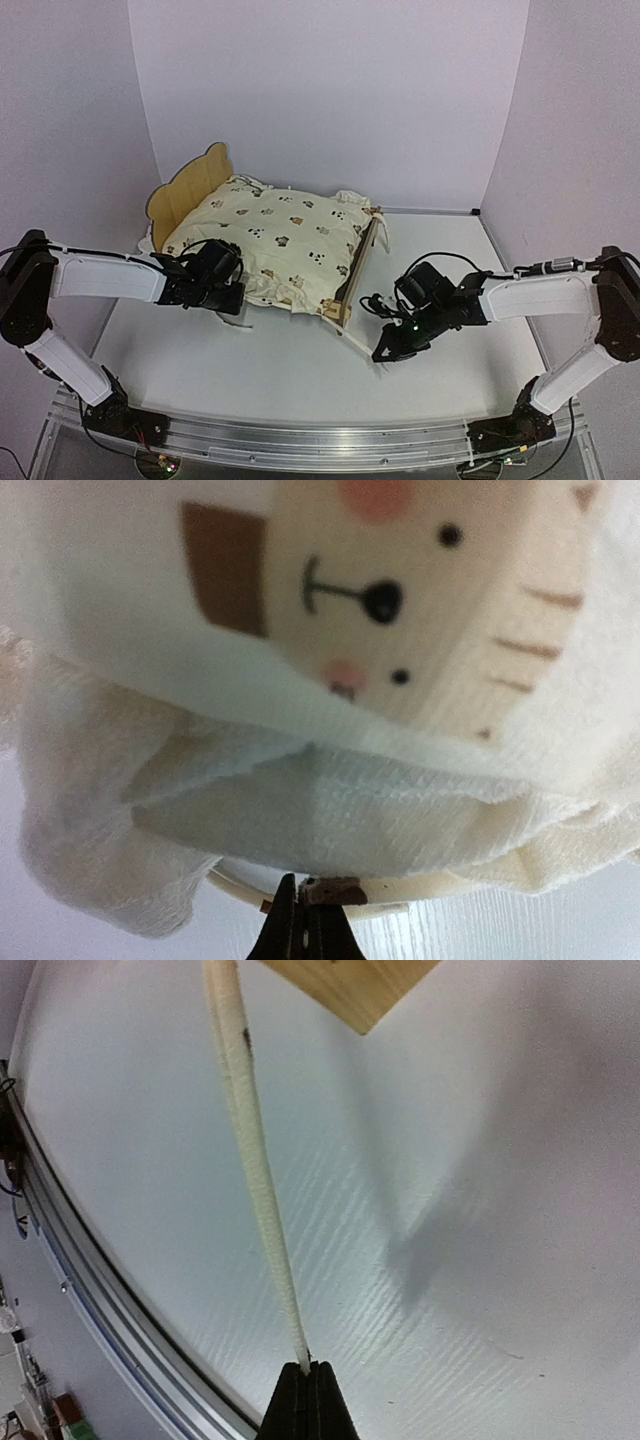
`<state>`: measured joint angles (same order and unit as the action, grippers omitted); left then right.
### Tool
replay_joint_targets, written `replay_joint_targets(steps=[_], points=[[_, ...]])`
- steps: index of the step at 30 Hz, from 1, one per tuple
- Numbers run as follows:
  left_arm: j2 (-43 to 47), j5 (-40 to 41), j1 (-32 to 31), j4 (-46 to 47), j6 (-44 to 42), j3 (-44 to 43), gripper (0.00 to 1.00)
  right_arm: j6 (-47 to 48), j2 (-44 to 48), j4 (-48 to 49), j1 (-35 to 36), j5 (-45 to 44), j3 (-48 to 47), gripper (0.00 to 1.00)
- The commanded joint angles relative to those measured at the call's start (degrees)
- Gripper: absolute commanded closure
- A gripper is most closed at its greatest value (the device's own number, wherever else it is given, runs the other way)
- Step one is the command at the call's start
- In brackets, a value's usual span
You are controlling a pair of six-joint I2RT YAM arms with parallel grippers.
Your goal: Set up the pet bed
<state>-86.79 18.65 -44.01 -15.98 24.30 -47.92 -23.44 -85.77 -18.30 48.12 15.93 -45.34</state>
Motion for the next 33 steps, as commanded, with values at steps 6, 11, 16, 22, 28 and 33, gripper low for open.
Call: replay_joint_targets(steps=[6,11,16,22,28,33], points=[[8.1,4.6,1.5,-4.3,3.5,2.4,0.63,4.6,2.9,-6.7,-0.8,-3.1,-9.0,0.33],[13.7,8.0,1.6,-5.1,5.6,5.1,0.39,4.4,3.9,-9.2,-6.5,-10.5,-15.1,0.24],[19.7,11.1,1.6,-5.0,7.7,7.7,0.38,3.6,2.4,-8.8,-16.2,-14.5,-24.4,0.24],[22.2,9.5,1.6,-1.7,8.3,9.2,0.41,1.7,-12.3,-8.0,-24.7,-4.3,-42.2,0.32],[20.0,6.5,1.6,3.7,7.9,10.1,0.44,1.1,-30.5,-8.1,-29.8,2.3,-62.7,0.37],[17.1,4.6,1.6,7.2,7.1,10.4,0.45,3.5,-42.0,-8.2,-29.9,3.0,-75.2,0.38]])
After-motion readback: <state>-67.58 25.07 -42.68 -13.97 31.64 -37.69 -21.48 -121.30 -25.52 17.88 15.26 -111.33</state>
